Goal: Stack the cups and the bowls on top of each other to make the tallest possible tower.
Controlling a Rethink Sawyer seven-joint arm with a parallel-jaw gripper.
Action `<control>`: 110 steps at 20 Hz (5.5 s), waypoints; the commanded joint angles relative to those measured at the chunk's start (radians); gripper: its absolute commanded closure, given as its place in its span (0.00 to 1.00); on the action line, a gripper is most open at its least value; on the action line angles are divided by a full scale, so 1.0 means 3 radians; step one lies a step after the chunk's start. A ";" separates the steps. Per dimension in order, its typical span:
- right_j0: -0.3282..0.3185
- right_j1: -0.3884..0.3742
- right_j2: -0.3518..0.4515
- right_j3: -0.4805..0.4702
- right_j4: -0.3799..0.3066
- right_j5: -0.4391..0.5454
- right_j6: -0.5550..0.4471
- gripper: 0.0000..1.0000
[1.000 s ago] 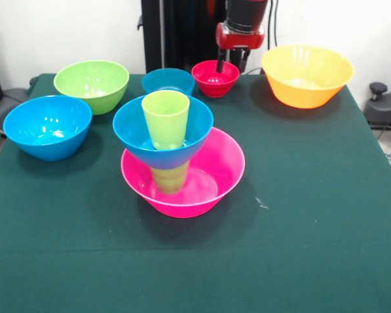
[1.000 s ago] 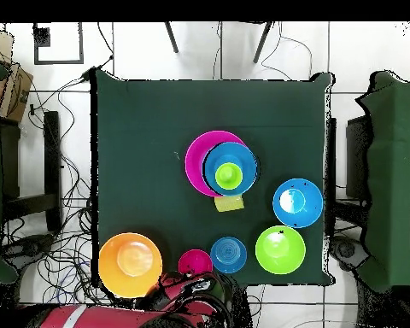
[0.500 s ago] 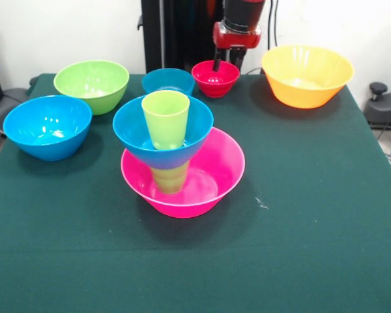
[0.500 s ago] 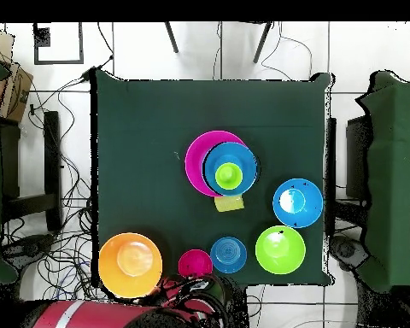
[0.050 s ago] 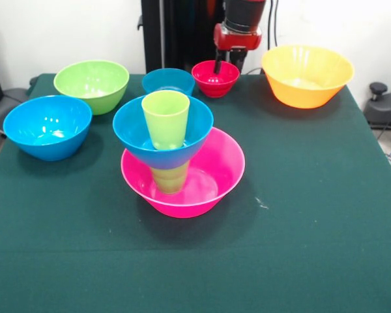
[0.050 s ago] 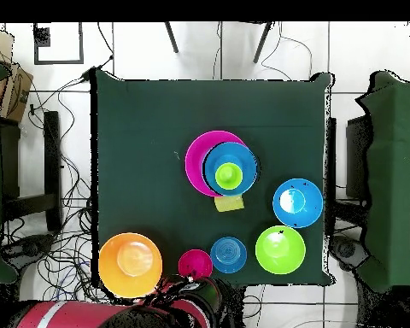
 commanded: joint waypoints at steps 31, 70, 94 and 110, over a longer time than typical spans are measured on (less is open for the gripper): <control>-0.0381 -0.1308 0.0655 0.0294 0.0309 0.0701 0.0528 1.00; 0.0203 -0.1389 0.0054 -0.1281 0.0120 0.2547 0.0273 1.00; -0.0184 -0.1088 0.0223 -0.1709 0.0032 0.2927 -0.0174 1.00; -0.0118 -0.1095 0.0147 -0.1880 0.0011 0.3161 -0.0224 1.00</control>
